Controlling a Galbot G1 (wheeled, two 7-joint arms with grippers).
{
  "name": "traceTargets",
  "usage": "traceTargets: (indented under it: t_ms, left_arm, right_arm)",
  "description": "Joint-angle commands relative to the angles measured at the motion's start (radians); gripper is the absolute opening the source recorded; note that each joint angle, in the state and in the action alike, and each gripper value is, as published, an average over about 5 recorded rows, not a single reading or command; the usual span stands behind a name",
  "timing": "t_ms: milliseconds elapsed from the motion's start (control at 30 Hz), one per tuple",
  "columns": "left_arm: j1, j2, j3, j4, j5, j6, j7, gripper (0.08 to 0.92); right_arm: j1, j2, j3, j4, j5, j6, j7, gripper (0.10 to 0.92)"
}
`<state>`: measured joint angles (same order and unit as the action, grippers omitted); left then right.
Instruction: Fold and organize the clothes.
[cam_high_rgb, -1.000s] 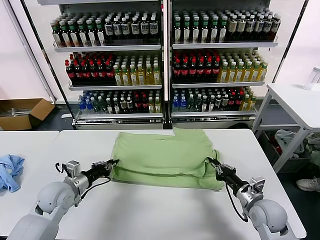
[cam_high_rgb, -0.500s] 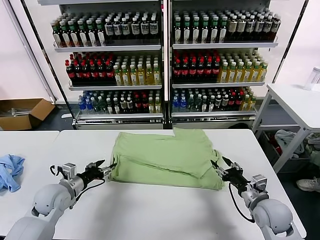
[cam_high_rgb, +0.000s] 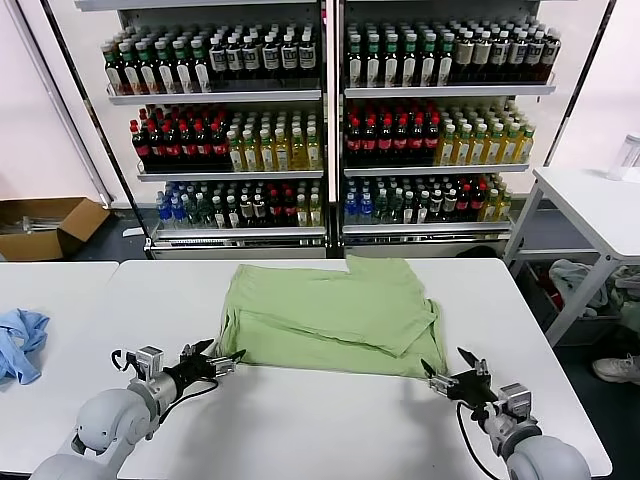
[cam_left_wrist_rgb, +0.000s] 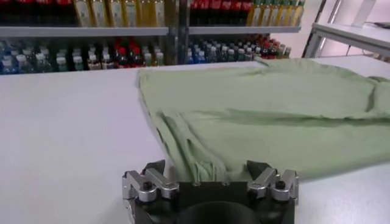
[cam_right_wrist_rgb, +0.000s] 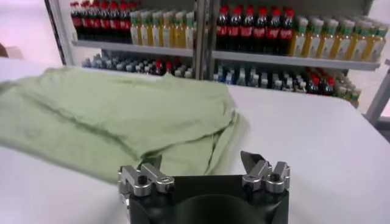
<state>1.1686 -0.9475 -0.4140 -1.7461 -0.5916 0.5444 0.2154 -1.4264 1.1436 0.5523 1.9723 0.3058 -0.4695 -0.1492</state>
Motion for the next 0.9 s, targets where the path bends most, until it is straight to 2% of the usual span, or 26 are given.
traceTargets:
  t_ms: [33,367,567,700,900]
  left_arm:
    - [0.014,-0.001,0.001,0.008,0.006,-0.003,0.0,0.688]
    - [0.005,0.006,0.0,0.017,-0.009,-0.011,0.012,0.394]
    - [0.043,0.022,-0.013,-0.013,-0.013,-0.016,0.023,0.22]
    - [0.106,0.03,-0.043,-0.063,-0.004,-0.014,0.024,0.119]
    - [0.262,0.031,-0.124,-0.177,0.012,0.014,0.011,0.09]
  right_arm:
    - [-0.022,0.008,-0.016,-0.01,-0.027,-0.006,0.016,0.594]
    - [0.013,0.008,-0.042,-0.046,-0.008,-0.015,0.013,0.309]
    - [0.012,-0.005,-0.033,-0.04,0.025,-0.021,0.009,0.151]
    - [-0.007,-0.021,-0.022,-0.014,0.041,-0.024,0.005,0.131]
    - [-0.095,-0.053,0.01,0.078,0.04,-0.031,-0.013,0.131]
